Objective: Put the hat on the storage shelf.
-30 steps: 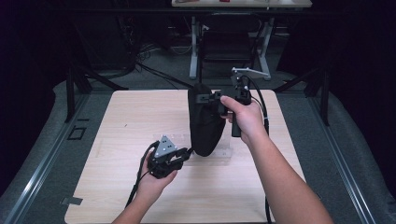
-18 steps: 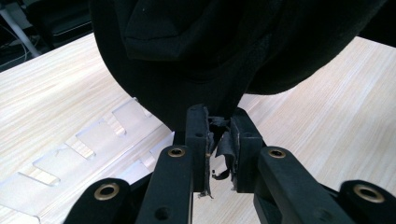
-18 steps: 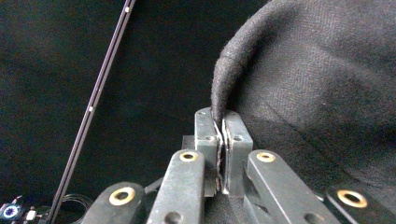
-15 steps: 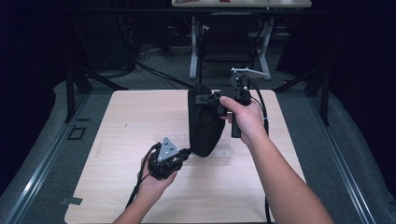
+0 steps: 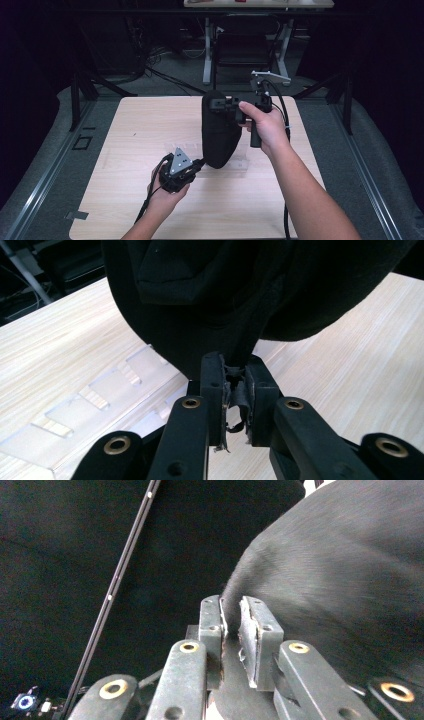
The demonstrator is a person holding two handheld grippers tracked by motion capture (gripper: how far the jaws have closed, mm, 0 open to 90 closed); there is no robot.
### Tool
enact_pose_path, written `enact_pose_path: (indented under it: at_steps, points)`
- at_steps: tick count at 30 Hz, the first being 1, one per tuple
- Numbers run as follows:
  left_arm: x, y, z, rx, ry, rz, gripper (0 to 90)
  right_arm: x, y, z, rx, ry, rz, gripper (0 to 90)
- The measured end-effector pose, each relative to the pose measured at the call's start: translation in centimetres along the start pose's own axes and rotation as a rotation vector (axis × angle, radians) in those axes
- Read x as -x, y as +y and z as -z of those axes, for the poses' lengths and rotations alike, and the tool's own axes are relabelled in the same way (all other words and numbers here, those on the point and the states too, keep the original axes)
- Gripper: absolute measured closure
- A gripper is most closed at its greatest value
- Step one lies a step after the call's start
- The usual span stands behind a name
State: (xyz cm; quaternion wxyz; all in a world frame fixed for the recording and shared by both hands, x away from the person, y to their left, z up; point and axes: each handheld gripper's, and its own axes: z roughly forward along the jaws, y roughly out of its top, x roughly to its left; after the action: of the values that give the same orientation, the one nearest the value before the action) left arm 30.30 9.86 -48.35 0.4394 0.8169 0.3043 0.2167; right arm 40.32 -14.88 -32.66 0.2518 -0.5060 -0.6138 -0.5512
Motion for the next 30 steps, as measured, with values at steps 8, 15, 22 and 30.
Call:
enact_pose_path:
  at_steps: [8, 15, 22, 30]
  points:
    - [-0.4, -0.4, 0.2, -0.019, 0.034, -0.020, 85.0, -0.4, 0.1, 1.4, 0.017, -0.007, 0.019, 79.1]
    - [-0.6, -1.4, 0.1, -0.036, 0.046, -0.021, 84.9, -0.6, 0.0, 2.0, 0.021, -0.028, 0.034, 78.3]
    - [-1.1, -3.2, -0.6, -0.059, 0.052, 0.028, 84.0, -0.8, -0.2, 2.9, 0.031, -0.045, 0.053, 76.2]
    - [-1.6, -4.2, -0.5, -0.047, 0.051, 0.055, 81.9, -0.7, -0.5, 3.9, 0.054, -0.084, 0.080, 73.9]
